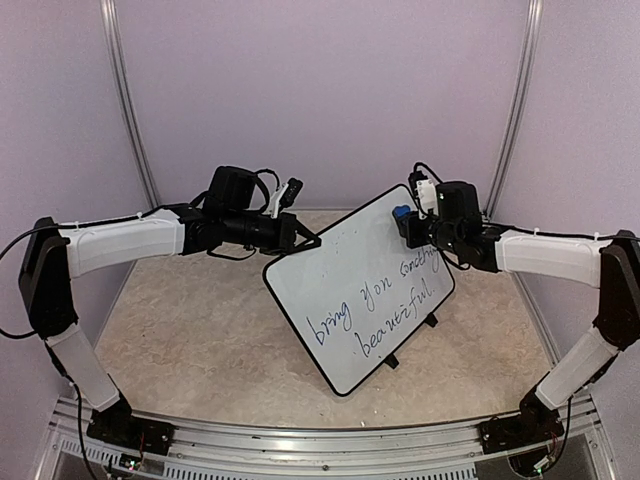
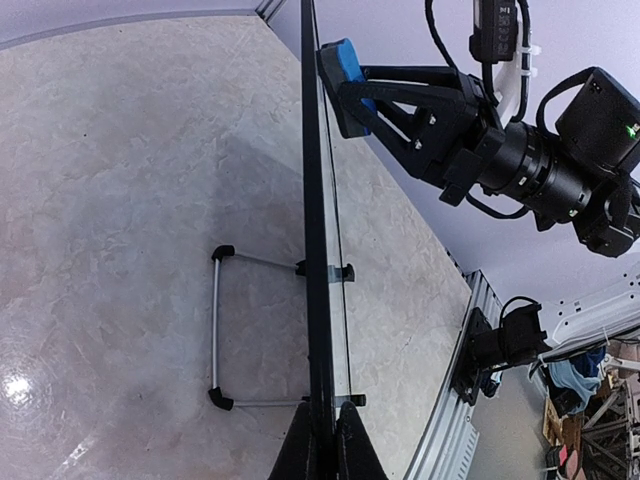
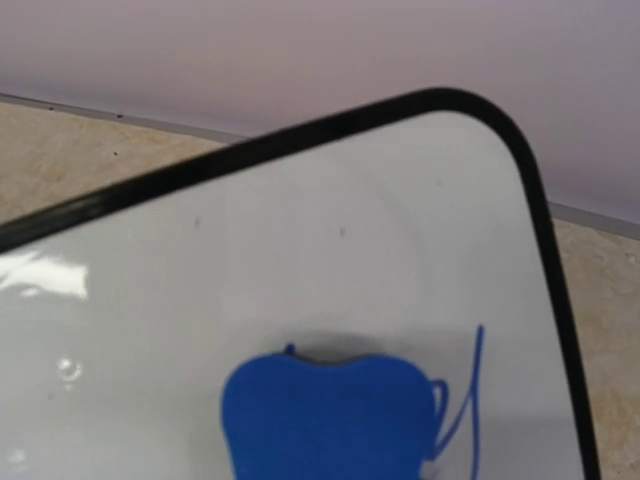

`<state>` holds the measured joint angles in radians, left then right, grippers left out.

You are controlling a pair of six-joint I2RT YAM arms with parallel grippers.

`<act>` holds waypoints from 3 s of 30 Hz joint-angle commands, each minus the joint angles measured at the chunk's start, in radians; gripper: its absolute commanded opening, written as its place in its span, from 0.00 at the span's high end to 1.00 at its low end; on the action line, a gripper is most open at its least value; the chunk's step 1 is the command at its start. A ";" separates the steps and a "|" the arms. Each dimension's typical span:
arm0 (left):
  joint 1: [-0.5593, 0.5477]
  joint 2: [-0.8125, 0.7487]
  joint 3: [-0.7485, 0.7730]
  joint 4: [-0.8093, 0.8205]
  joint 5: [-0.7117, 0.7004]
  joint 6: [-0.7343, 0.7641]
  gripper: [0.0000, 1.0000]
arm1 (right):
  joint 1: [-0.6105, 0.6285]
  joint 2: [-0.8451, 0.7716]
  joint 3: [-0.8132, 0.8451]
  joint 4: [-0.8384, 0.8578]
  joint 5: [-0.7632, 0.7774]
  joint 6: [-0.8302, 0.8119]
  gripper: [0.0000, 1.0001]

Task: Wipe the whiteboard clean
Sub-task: Erase the whiteboard at the center of the board.

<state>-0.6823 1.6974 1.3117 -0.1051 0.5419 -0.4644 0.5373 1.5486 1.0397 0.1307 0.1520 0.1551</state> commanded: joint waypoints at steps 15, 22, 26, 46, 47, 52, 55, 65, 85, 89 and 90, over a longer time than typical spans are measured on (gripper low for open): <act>-0.039 -0.038 0.000 0.041 0.112 0.078 1.00 | -0.007 -0.087 -0.208 -0.017 -0.030 0.044 0.74; -0.039 -0.036 0.001 0.040 0.111 0.079 1.00 | -0.021 0.009 -0.047 -0.026 -0.020 0.000 0.74; -0.037 -0.033 0.001 0.039 0.112 0.081 1.00 | -0.034 0.045 0.036 -0.036 -0.028 -0.020 0.73; -0.034 -0.033 0.001 0.044 0.119 0.075 1.00 | -0.030 -0.037 -0.169 -0.012 -0.088 0.033 0.74; -0.035 -0.033 0.000 0.044 0.118 0.075 1.00 | -0.031 -0.049 -0.185 -0.010 -0.080 0.035 0.74; -0.039 -0.032 0.000 0.044 0.116 0.076 1.00 | -0.031 -0.078 -0.218 -0.007 -0.060 0.036 0.74; -0.040 -0.030 0.000 0.044 0.115 0.076 1.00 | -0.035 -0.065 -0.191 -0.010 -0.053 0.029 0.74; -0.042 -0.033 0.001 0.040 0.112 0.081 1.00 | -0.072 0.041 0.036 -0.043 -0.057 0.000 0.73; -0.045 -0.032 0.000 0.042 0.112 0.077 1.00 | -0.073 -0.073 -0.224 0.028 -0.144 0.061 0.74; -0.049 -0.030 0.000 0.041 0.109 0.078 1.00 | -0.073 -0.041 -0.155 0.019 -0.131 0.044 0.74; -0.049 -0.030 0.000 0.039 0.110 0.079 1.00 | -0.074 -0.025 -0.129 0.013 -0.128 0.038 0.74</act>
<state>-0.6865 1.6970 1.3113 -0.1055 0.5343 -0.4706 0.4664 1.4757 0.8452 0.2092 0.0299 0.2111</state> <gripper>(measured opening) 0.041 0.265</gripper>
